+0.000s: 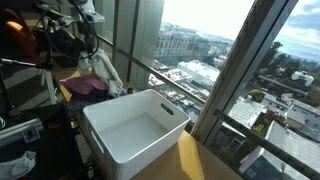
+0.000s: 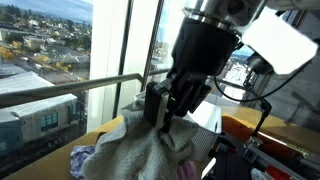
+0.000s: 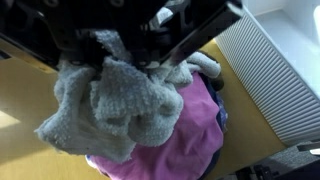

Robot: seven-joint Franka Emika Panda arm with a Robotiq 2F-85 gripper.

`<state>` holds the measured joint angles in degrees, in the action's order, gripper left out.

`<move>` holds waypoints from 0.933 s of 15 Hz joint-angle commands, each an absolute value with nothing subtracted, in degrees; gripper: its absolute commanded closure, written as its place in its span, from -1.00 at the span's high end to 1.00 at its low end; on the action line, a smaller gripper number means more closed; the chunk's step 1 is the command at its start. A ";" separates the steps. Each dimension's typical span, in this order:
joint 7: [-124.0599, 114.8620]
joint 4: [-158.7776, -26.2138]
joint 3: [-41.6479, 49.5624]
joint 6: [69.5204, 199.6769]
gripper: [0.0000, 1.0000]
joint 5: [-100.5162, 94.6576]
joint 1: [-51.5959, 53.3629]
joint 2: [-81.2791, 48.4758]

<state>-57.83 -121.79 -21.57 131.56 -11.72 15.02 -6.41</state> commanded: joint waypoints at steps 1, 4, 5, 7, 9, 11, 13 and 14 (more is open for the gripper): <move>-57.12 -118.92 -18.89 131.01 -0.89 -10.63 17.81 -13.27; -56.47 -118.34 -16.67 131.30 -0.89 -10.13 18.69 -17.87; -56.20 -118.05 -15.82 131.58 -0.89 -9.94 18.81 -19.63; -55.65 -117.29 -14.38 131.36 -0.89 -9.26 18.98 -22.32; -54.93 -116.38 -13.00 131.07 -0.89 -8.39 18.89 -24.34; -53.86 -115.29 -11.87 130.71 -0.89 -7.07 18.55 -25.21; -52.89 -114.38 -10.99 130.20 -0.53 -5.92 18.28 -24.94; -52.61 -114.08 -10.58 129.91 -0.03 -5.50 18.24 -24.52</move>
